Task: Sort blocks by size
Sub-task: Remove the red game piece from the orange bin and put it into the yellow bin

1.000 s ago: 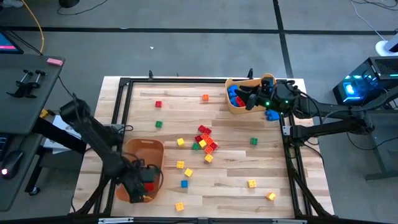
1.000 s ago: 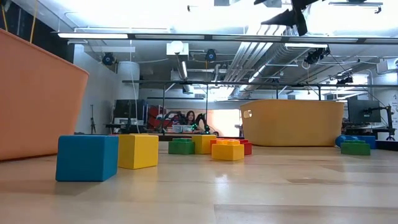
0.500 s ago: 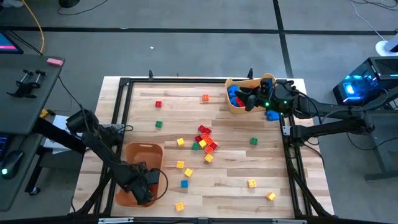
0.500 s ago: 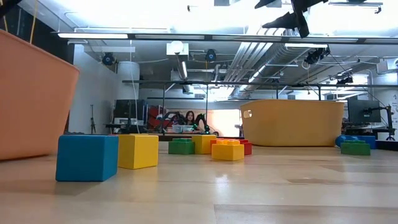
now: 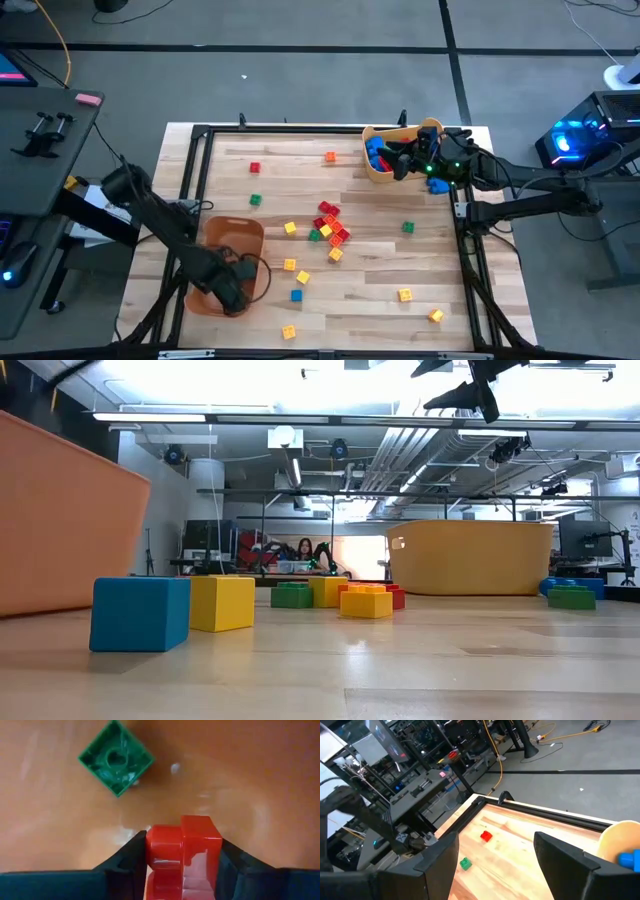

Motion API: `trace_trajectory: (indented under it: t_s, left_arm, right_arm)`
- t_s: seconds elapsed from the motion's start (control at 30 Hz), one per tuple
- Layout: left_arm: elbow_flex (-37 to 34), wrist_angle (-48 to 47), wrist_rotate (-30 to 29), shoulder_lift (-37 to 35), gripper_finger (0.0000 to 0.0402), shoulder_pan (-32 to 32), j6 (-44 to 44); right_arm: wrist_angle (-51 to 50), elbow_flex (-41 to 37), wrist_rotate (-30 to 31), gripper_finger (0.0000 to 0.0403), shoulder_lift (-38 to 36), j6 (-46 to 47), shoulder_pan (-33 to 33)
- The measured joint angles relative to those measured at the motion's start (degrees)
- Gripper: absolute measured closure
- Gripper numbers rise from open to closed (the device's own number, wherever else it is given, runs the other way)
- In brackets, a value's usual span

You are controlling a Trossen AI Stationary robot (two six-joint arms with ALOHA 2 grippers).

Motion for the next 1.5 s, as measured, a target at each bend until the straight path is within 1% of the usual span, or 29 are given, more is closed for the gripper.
trace_trajectory:
  t_s: [0.1,0.17,0.27,0.33,0.37,0.43,0.47,0.5,0.53,0.6,0.67,0.73,0.8,0.87,0.93,1.0,1.03,1.1,1.17,1.23,1.3,1.43,1.5]
  left_arm:
    - [0.0,-2.8,0.0,-6.1,0.027,0.3,0.0]
    - [0.2,-4.3,0.0,-11.6,0.027,0.4,0.1]
    - [2.3,-8.7,-1.1,-20.1,0.027,0.6,0.5]
    - [4.6,-11.7,-5.5,-25.5,0.027,1.4,0.1]
    - [5.6,-12.3,-9.3,-27.9,0.0271,2.1,0.3]
    - [7.4,-11.9,-19.4,-31.9,0.027,4.8,3.5]
    - [8.0,-10.7,-24.0,-33.2,0.0271,6.8,6.3]
    - [8.4,-9.0,-27.4,-34.0,0.0271,9.4,9.9]
    - [8.5,-6.9,-29.3,-34.4,0.027,12.3,14.2]
    - [8.5,-2.5,-28.7,-33.7,0.027,19.2,23.9]
    - [8.5,3.0,-24.8,-30.7,0.027,26.5,32.7]
    - [8.5,9.7,-20.4,-26.1,0.027,33.1,40.6]
    - [8.4,19.1,-16.0,-20.4,0.0271,38.4,47.3]
    - [8.4,30.8,-11.5,-14.0,0.027,42.8,52.5]
    - [8.4,44.2,-6.4,-6.9,0.027,46.2,54.7]
    - [8.4,58.0,-1.0,0.9,0.027,48.8,54.9]
    - [8.6,63.8,1.1,4.6,0.0271,49.9,54.4]
    - [11.1,71.7,3.4,11.7,0.0271,51.9,52.0]
    - [14.8,73.8,4.6,18.4,0.0271,53.5,50.1]
    - [19.6,73.7,5.0,24.2,0.0271,55.1,49.1]
    - [25.0,73.4,5.2,28.6,0.0271,56.6,49.1]
    - [36.2,73.3,5.6,33.9,0.027,59.5,50.1]
    - [40.9,71.8,5.1,35.7,0.0254,60.9,52.7]
  right_arm:
    - [-0.2,0.0,0.0,0.0147,0.0,0.0,0.0]
    - [-0.2,0.0,0.0,0.0147,0.0,0.0,0.0]
    - [-0.2,0.0,0.0,0.0147,0.0,0.0,0.0]
    - [-0.1,0.0,0.0,0.0147,0.0,0.1,0.0]
    - [-0.1,0.0,0.0,0.0147,0.0,0.1,0.0]
    - [0.4,0.0,0.0,0.0147,0.0,0.5,0.0]
    - [0.7,0.0,0.0,0.0147,0.0,0.9,0.0]
    - [1.0,0.0,0.0,0.0147,0.0,1.7,0.0]
    - [1.5,0.0,0.0,0.0147,0.0,2.1,0.0]
    - [3.5,0.0,-0.6,0.0147,0.0,3.2,0.0]
    - [7.1,0.0,-1.4,0.0147,0.0,4.1,0.0]
    - [12.1,0.0,-2.4,0.0147,0.0,4.1,0.0]
    - [18.1,0.0,-2.6,0.0147,0.0,3.3,0.0]
    - [23.6,0.0,-2.6,0.0147,0.0,2.2,0.0]
    - [27.9,0.0,-2.6,0.0147,0.0,0.7,0.0]
    - [30.7,0.0,-2.6,0.0147,0.0,-0.3,0.0]
    - [31.4,0.0,-2.6,0.0147,0.0,-0.9,0.0]
    - [31.7,0.0,-2.6,0.0147,0.0,-1.4,0.0]
    - [31.4,0.0,-2.6,0.0147,0.0,-1.5,0.0]
    - [31.1,0.0,-2.6,0.0147,0.0,-1.6,0.0]
    - [30.8,0.0,-2.6,0.0147,0.0,-1.6,0.0]
    - [30.8,0.0,-2.6,0.0147,0.0,-1.4,0.0]
    - [30.8,0.0,-2.6,0.0147,0.0,-1.4,0.0]
